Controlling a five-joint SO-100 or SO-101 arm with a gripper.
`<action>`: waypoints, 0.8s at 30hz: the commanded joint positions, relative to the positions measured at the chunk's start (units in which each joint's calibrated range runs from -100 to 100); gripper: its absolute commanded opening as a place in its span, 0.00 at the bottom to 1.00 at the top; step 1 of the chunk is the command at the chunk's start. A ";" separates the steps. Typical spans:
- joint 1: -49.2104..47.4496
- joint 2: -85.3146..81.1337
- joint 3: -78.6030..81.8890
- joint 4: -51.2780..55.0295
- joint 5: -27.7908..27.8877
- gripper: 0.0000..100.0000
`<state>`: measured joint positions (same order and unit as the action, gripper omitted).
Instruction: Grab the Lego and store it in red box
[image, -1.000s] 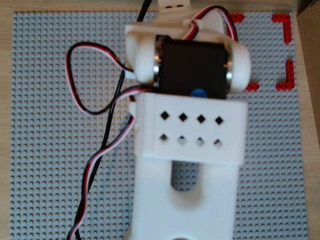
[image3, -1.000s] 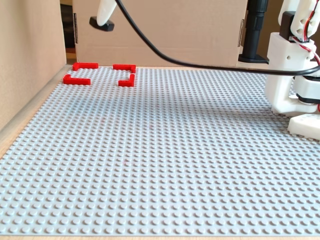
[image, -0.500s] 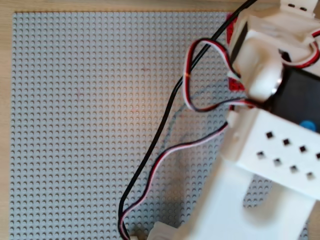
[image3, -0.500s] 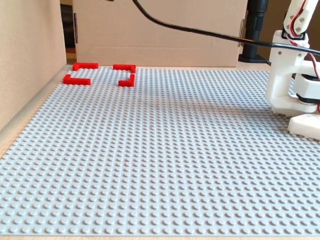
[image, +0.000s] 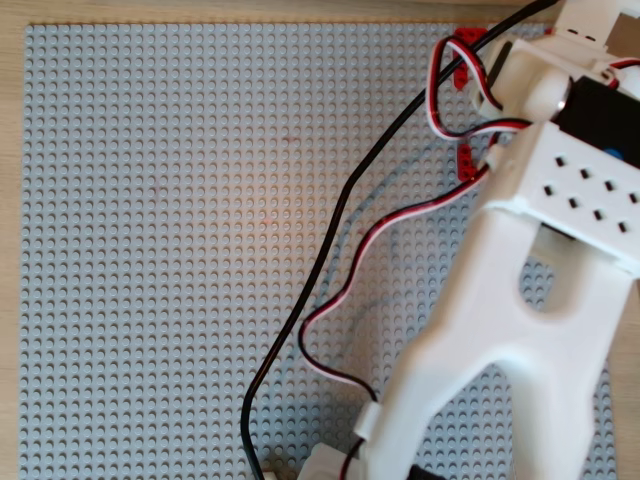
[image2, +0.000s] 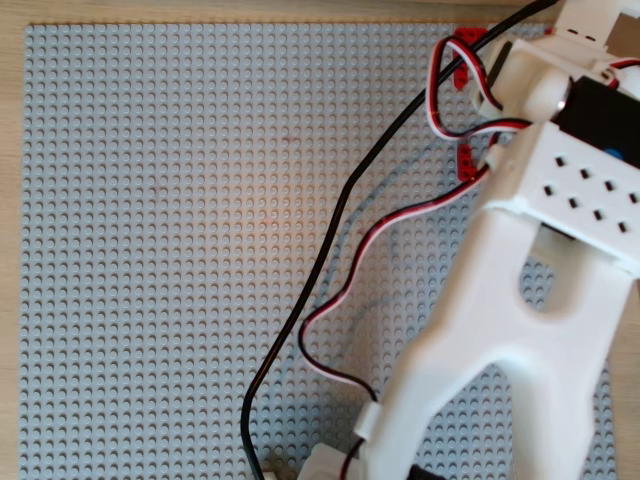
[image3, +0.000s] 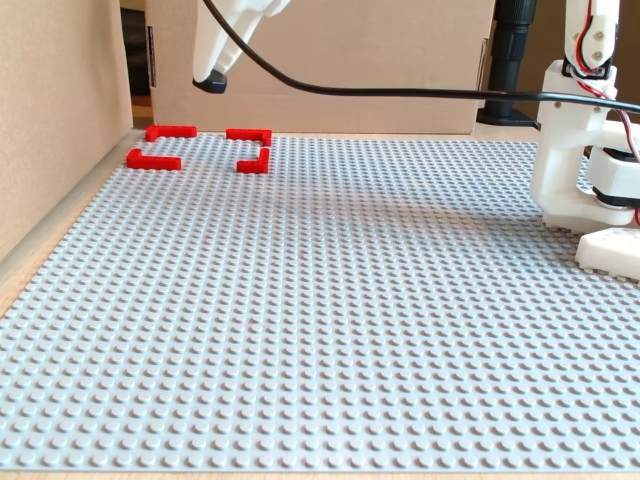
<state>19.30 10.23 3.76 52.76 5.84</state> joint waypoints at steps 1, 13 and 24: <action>1.28 1.72 -0.67 -2.06 -0.21 0.03; 1.50 4.09 -1.12 -2.24 -0.21 0.12; 1.50 4.01 -1.39 -1.89 -0.16 0.13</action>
<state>20.17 14.88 3.76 51.38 5.84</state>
